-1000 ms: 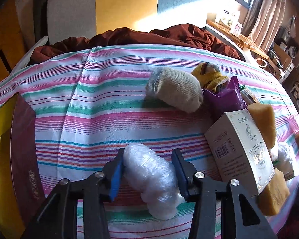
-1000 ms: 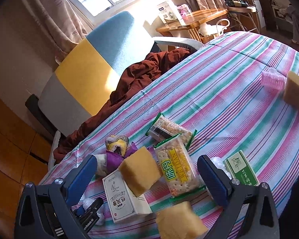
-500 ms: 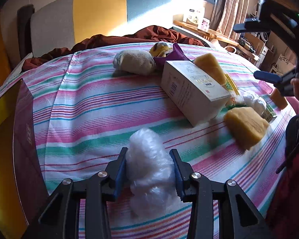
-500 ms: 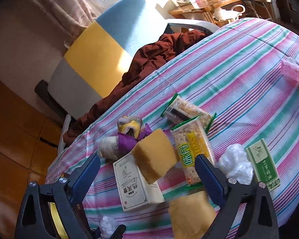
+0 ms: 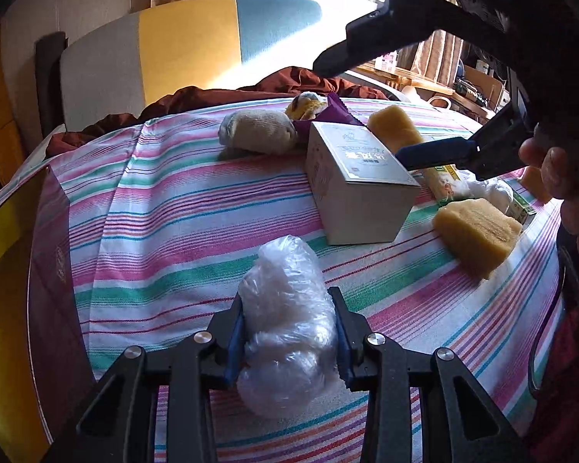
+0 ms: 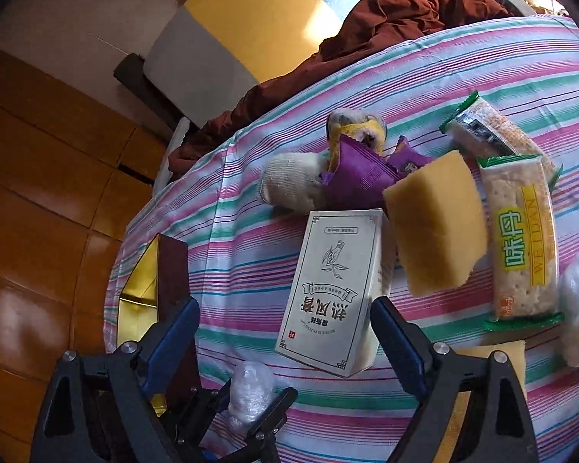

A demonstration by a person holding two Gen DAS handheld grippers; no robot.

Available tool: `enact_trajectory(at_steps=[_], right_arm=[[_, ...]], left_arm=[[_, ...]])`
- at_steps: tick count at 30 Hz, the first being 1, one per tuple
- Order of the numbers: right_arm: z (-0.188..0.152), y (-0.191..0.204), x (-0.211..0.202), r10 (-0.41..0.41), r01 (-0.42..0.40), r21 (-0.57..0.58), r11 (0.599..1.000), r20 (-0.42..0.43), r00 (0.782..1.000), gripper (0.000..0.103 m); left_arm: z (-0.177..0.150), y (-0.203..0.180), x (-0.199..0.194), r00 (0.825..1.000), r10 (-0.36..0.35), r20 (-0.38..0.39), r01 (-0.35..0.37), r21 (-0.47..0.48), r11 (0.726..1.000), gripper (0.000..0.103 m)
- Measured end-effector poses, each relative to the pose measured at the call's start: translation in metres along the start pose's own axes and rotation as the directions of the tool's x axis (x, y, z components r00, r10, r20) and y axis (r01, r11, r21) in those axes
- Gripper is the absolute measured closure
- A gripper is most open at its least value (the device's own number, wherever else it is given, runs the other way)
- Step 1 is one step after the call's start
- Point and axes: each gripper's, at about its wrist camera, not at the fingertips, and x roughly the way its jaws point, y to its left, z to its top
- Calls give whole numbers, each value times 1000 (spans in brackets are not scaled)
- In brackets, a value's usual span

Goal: Organize objects
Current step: 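Carry the bundle with the left gripper while the right gripper grasps the white box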

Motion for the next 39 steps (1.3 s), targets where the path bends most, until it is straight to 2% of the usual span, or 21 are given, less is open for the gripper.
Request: enact_trajectory(at_steps=[4, 11, 14, 16, 18, 23, 30, 32, 35, 39], right_arm=[[2, -5, 5, -102, 102, 17, 995, -3, 995, 11], [10, 5, 20, -178, 177, -50, 983, -8, 984, 12], [11, 6, 30, -232, 230, -82, 970, -26, 972, 24], [11, 6, 35, -258, 254, -95, 963, -39, 965, 37], [10, 5, 39, -294, 287, -118, 951, -43, 955, 40], [6, 15, 42, -303, 290, -206, 935, -37, 952, 45], [0, 23, 51, -358, 331, -289, 898, -46, 932, 48], [-1, 23, 53, -375, 345, -299, 890, -46, 926, 50], [-1, 22, 51, -384, 356, -301, 885, -38, 922, 52], [-4, 24, 50, -404, 375, -315, 872, -27, 915, 52]], left_arm=[[-3, -2, -2, 1000, 5, 23, -5, 3, 1000, 64], [-4, 0, -2, 999, 2, 35, -2, 1, 1000, 64], [-3, 0, -1, 999, 2, 37, -2, 1, 1000, 64], [-3, 0, -1, 999, 2, 38, -3, 2, 1000, 64], [-3, 0, 0, 999, 5, 39, -5, 4, 1000, 64], [-4, 0, -1, 999, 6, 39, -6, 6, 1000, 65], [-3, 2, -11, 1000, 9, -3, -9, -8, 1000, 69], [-2, 0, -20, 1000, 6, -4, -6, -1, 1000, 69], [2, -2, -44, 999, 20, 36, -21, 22, 1000, 69], [10, 10, -71, 998, 48, 51, -47, -20, 999, 69]])
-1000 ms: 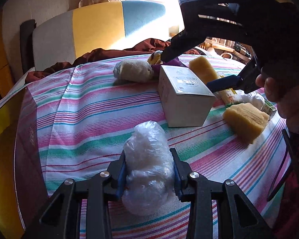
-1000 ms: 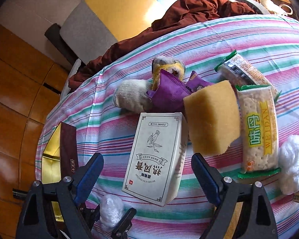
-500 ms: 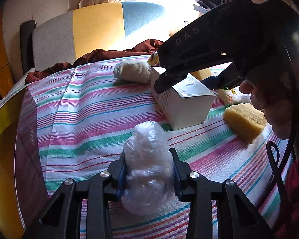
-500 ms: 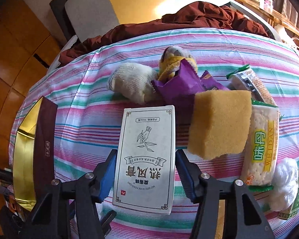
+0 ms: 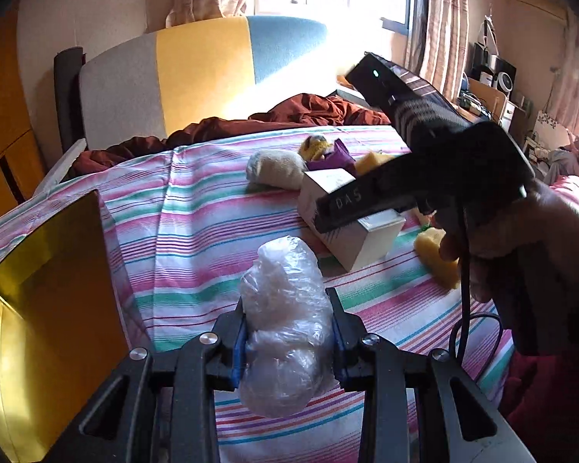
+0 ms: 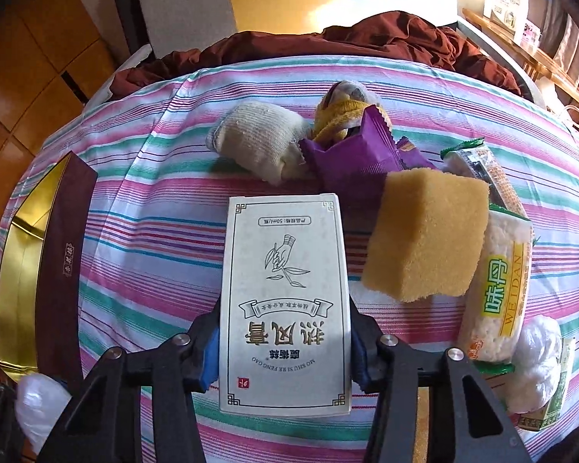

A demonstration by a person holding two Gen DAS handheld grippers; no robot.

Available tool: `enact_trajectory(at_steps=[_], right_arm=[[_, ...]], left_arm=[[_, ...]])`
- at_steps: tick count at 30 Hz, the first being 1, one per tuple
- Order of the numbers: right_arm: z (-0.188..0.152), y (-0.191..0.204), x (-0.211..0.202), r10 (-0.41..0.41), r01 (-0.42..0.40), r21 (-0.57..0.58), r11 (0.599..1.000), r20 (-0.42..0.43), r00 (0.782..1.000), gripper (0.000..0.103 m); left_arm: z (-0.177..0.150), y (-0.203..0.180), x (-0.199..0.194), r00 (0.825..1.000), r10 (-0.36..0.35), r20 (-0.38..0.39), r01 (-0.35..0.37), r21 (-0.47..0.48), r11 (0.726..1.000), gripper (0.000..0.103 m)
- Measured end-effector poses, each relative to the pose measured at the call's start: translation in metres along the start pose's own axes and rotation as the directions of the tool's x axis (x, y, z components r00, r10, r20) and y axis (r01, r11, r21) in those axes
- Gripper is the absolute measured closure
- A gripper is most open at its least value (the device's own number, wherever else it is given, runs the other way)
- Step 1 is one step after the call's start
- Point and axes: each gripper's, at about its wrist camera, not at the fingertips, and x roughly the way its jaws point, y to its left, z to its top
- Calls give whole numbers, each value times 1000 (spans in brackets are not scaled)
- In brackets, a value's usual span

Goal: Organize objects
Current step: 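Lower the plastic bundle into the gold tray and open the left gripper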

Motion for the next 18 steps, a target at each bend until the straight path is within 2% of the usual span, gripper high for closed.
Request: enact_trajectory(at_steps=[8, 14, 18], right_arm=[[-3, 9, -8, 16, -15, -25, 1000, 46, 999, 52], [-3, 21, -12, 45, -40, -69, 997, 69, 997, 52], [-5, 27, -12, 49, -43, -88, 995, 71, 996, 52]], left_arm=[[7, 60, -36, 991, 133, -11, -134, -121, 984, 69], [-9, 118, -52, 962, 271, -43, -274, -213, 938, 68], [-28, 158, -61, 937, 338, -87, -349, -270, 897, 68]])
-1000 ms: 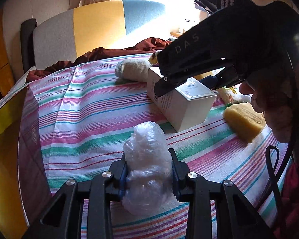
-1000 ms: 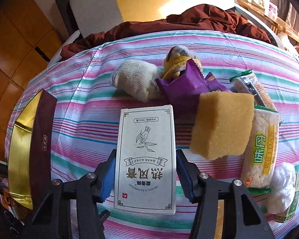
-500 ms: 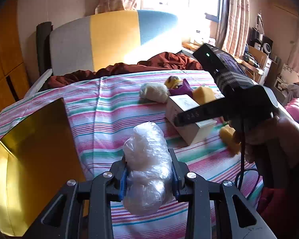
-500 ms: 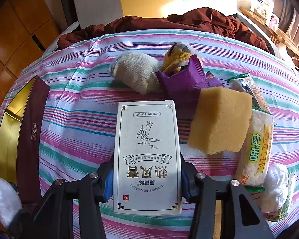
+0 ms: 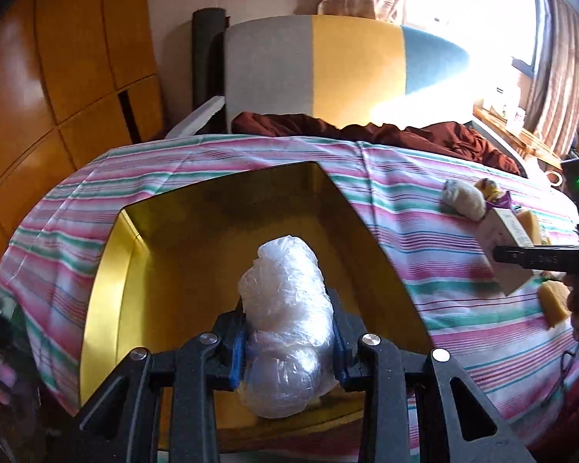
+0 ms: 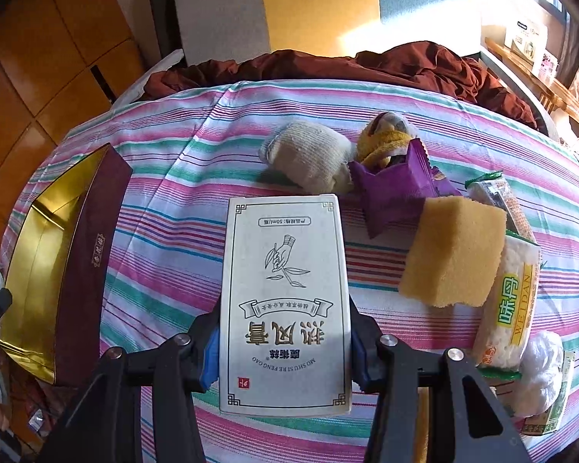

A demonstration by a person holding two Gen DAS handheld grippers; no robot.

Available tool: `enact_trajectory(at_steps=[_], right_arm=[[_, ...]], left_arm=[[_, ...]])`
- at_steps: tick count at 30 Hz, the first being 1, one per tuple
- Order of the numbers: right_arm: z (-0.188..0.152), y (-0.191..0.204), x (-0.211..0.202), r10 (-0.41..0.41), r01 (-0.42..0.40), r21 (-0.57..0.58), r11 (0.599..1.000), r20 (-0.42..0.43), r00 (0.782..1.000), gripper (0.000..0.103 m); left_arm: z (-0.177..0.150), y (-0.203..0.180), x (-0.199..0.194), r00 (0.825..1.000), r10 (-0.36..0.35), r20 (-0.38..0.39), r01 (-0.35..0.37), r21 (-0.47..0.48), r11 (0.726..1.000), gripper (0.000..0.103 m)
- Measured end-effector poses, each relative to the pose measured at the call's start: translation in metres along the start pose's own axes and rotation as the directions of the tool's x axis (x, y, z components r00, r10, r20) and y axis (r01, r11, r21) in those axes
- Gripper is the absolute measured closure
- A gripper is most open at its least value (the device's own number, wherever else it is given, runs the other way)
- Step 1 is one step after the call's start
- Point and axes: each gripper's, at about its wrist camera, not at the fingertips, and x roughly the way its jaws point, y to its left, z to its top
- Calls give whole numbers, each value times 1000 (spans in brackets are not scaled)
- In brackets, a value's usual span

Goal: Organize objects
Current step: 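Lower the plastic bundle into the gold tray and open the left gripper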

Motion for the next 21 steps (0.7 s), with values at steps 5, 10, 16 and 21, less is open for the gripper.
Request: enact_trajectory(at_steps=[5, 10, 16, 21], right_arm=[[0, 3, 0, 3, -3, -10, 1000, 4, 1000, 52], [0, 6, 0, 5, -4, -19, 1000, 6, 1000, 52], [-2, 7, -3, 6, -6, -21, 1000, 19, 1000, 52], [-1, 11, -11, 18, -16, -28, 999, 50, 999, 52]], left_arm=[[-16, 54, 11, 996, 71, -46, -74, -69, 995, 68], [-27, 92, 18, 990, 118, -73, -126, -117, 985, 68], [-36, 110, 27, 983, 156, -101, -169, -138, 976, 65], [-46, 119, 23, 981, 168, -98, -181, -146, 972, 52]])
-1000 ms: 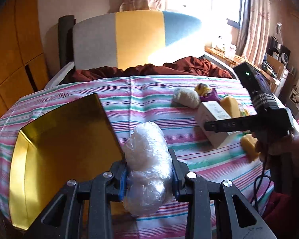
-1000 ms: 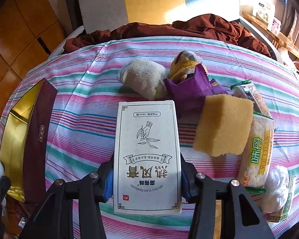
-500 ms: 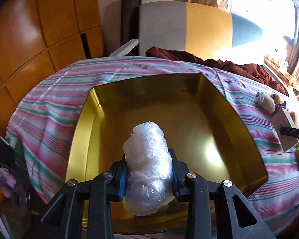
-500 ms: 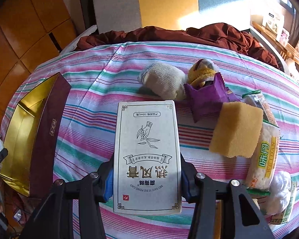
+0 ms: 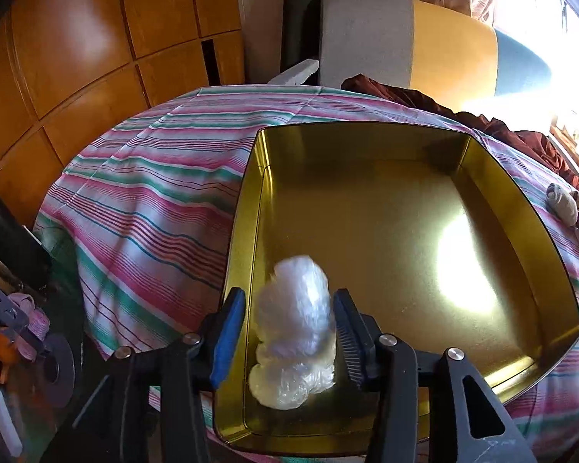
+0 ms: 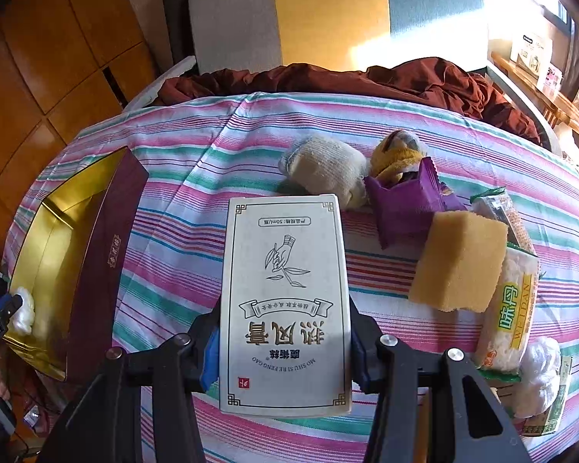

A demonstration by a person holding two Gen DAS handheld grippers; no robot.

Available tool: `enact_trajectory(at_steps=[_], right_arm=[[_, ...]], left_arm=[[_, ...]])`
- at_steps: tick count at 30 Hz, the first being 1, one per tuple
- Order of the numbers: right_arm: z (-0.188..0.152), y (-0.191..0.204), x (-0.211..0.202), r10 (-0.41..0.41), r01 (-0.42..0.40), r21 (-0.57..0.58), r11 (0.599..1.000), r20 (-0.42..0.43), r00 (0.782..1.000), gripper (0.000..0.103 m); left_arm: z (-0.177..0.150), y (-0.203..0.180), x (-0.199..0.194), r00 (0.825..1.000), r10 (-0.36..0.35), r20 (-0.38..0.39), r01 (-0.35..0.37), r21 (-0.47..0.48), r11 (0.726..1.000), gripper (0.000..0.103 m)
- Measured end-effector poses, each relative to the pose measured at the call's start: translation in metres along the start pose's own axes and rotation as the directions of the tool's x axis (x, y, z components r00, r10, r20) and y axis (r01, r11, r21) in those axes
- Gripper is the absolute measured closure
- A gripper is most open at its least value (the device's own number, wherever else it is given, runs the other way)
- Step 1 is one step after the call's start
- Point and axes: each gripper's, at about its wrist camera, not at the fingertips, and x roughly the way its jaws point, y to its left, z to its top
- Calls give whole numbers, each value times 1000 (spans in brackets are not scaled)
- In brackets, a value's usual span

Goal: Organize objects
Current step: 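Lower the plastic bundle into the gold tray and open the left gripper, then lower the white box into the gold tray and open the right gripper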

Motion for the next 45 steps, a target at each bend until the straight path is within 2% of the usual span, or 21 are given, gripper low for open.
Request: enact_trajectory(at_steps=[7, 13, 19, 24, 29, 33, 38, 42, 45], right_arm=[[5, 27, -24, 84, -84, 7, 996, 66, 994, 52], [20, 100, -35, 217, -211, -73, 975, 87, 972, 52], [24, 183, -18, 321, -314, -164, 935, 12, 947, 52], [22, 243, 16, 344, -355, -206, 912, -85, 935, 52], [24, 279, 51, 326, -350, -193, 917, -146, 934, 52], [24, 297, 69, 334, -366, -167, 916, -189, 923, 51], [23, 305, 71, 437, -464, -96, 881, -212, 874, 49], [19, 303, 56, 420, -445, -136, 885, -181, 889, 49], [14, 294, 40, 380, -401, -173, 900, -140, 914, 49]], left_arm=[[-5, 9, -15, 999, -35, 26, 36, -34, 999, 52], [1, 15, -34, 995, -24, 95, 29, -49, 998, 43], [4, 27, -43, 994, 8, 111, 2, -88, 996, 41], [2, 38, -48, 992, 29, 122, -15, -114, 993, 36], [-2, 50, -51, 991, 44, 126, -26, -141, 990, 34], [-6, 59, -49, 992, 48, 117, -29, -165, 986, 33], [-8, 66, -46, 992, 52, 111, -31, -184, 982, 33], [-9, 70, -46, 992, 60, 112, -36, -203, 979, 32], [-9, 71, -46, 991, 62, 116, -36, -209, 977, 32]])
